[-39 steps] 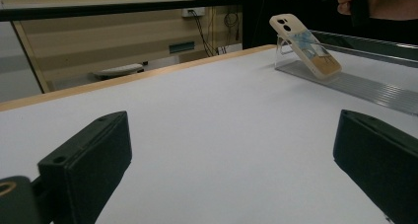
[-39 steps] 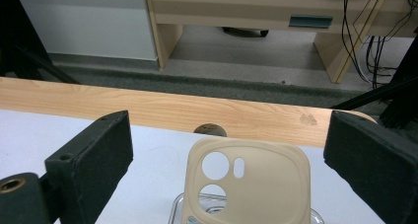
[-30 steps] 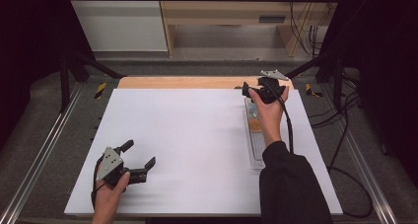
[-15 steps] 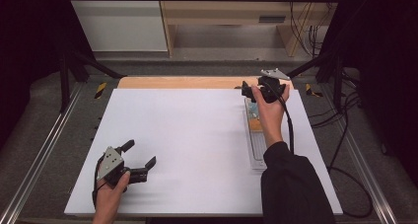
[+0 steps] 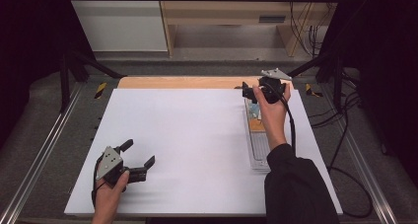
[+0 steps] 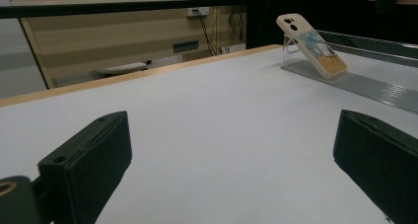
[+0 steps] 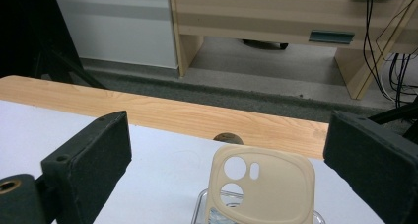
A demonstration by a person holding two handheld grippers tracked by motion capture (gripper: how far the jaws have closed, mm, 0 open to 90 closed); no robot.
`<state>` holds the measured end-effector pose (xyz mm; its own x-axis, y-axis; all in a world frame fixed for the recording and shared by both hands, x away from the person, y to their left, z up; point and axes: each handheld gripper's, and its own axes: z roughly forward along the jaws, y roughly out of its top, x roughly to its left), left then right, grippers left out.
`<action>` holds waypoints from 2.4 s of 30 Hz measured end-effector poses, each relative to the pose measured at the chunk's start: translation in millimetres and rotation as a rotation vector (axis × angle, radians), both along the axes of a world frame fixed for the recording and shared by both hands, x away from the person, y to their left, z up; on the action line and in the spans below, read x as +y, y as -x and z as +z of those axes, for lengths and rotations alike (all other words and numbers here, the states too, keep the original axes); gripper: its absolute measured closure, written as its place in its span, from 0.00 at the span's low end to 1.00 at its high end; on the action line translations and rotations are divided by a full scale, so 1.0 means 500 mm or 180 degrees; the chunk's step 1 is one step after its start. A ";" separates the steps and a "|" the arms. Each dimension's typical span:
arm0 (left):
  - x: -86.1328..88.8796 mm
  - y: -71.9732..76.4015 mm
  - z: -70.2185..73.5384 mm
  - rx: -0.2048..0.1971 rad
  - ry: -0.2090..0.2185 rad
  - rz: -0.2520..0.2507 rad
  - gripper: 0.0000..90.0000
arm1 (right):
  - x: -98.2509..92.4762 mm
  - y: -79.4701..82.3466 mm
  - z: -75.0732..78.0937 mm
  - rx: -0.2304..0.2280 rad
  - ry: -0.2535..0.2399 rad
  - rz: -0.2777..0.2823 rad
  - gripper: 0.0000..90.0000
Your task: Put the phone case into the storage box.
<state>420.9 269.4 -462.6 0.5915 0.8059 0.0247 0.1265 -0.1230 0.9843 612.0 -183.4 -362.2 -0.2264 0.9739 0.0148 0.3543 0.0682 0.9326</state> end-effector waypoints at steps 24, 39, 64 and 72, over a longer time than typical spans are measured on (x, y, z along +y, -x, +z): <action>-0.002 -0.001 -0.005 0.0015 -0.0022 -0.0004 0.02 | -0.025 0.031 0.005 -0.0053 0.0022 0.0064 0.05; -0.004 -0.002 -0.007 0.0025 -0.0033 -0.0007 0.02 | -0.067 0.050 0.009 -0.0082 -0.0054 0.0063 0.07; 0.003 -0.001 -0.004 0.0012 -0.0011 0.0016 0.02 | -0.098 0.084 0.032 -0.0121 -0.0111 0.0095 0.05; 0.011 0.000 -0.001 -0.0006 0.0005 0.0037 0.02 | -0.104 0.096 0.043 -0.0157 -0.0157 0.0133 0.05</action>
